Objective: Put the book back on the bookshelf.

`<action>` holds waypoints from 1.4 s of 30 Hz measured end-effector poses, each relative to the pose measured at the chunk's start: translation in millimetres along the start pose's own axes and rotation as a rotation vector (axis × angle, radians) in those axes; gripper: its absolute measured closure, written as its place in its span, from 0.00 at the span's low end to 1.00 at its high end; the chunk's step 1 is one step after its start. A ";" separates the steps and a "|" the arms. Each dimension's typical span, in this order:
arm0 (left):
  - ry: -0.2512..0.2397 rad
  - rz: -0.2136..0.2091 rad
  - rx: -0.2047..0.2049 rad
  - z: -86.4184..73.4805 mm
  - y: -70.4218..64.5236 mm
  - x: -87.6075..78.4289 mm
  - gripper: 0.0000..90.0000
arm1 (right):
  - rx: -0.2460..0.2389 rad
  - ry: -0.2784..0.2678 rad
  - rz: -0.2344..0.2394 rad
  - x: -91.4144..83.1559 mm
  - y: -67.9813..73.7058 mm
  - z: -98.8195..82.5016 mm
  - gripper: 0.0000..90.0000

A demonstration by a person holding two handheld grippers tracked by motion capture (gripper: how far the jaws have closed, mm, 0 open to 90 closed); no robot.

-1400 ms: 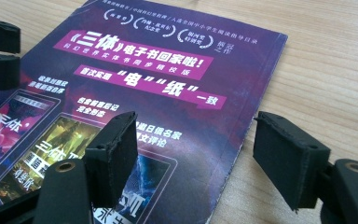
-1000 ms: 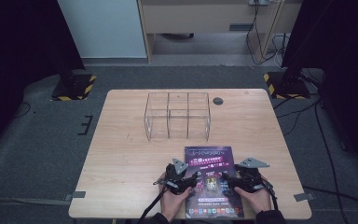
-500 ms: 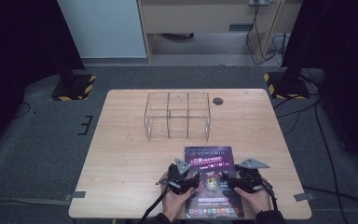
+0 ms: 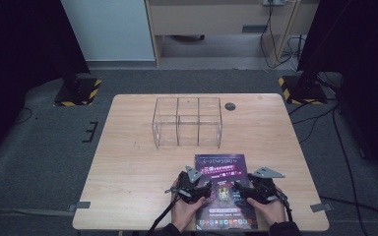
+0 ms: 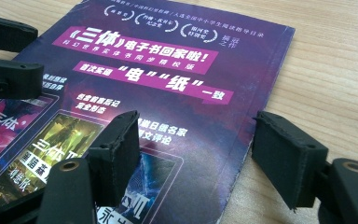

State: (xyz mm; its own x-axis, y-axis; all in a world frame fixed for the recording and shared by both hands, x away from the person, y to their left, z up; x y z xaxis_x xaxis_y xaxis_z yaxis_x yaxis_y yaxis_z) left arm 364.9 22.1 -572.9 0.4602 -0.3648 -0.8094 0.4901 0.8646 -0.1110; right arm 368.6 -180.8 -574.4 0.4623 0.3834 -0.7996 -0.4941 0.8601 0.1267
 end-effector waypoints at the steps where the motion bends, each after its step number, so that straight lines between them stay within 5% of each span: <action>1: -0.002 0.000 -0.005 -0.1 0.3 -0.3 0.37 | 0.001 0.000 0.000 0.0 0.1 0.0 0.35; 10: -0.034 -0.017 -0.101 -0.4 6.1 -2.7 0.53 | 0.003 -0.001 -0.003 0.1 0.0 0.0 0.36; 17: -0.084 -0.066 -0.126 -0.9 8.5 -7.4 0.56 | 0.018 -0.006 0.006 -0.4 -1.0 0.1 0.38; 20: -0.167 -0.151 -0.133 4.3 5.0 -19.0 0.60 | 0.035 -0.010 0.019 -1.0 -2.3 -0.1 0.39; 23: -0.187 -0.203 -0.069 10.1 -8.7 -25.9 0.61 | 0.042 -0.010 0.022 -1.1 -2.2 -0.1 0.40; 28: -0.163 -0.166 0.015 10.6 -18.4 -22.0 0.53 | 0.046 -0.012 0.018 -1.2 -2.5 -0.1 0.41; 36: -0.113 -0.079 0.035 5.5 -5.9 -16.3 0.49 | 0.050 -0.013 0.020 -1.3 -3.3 -0.1 0.41; 38: -0.081 -0.038 0.021 2.4 -0.8 -12.7 0.47 | 0.045 -0.014 0.019 -1.3 -3.1 0.0 0.41; 42: -0.034 -0.027 -0.003 -2.5 4.3 -5.8 0.47 | 0.043 -0.013 0.017 -1.1 -2.5 0.0 0.40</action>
State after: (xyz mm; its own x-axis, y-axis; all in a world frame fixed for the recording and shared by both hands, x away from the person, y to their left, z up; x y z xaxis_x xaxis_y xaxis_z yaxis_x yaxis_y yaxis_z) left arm 362.5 28.8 -570.1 0.4718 -0.4000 -0.7858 0.5006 0.8551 -0.1348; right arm 369.4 -183.4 -573.9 0.4636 0.4016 -0.7898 -0.4696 0.8673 0.1653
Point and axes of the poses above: each handheld gripper's, and its own axes: x roughly forward along the jaws, z roughly out of its top, y roughly to its left, the point moved 6 cm from there along x, roughly forward along the jaws, and after that the axes turned 14 degrees about y, right-handed, at the moved point
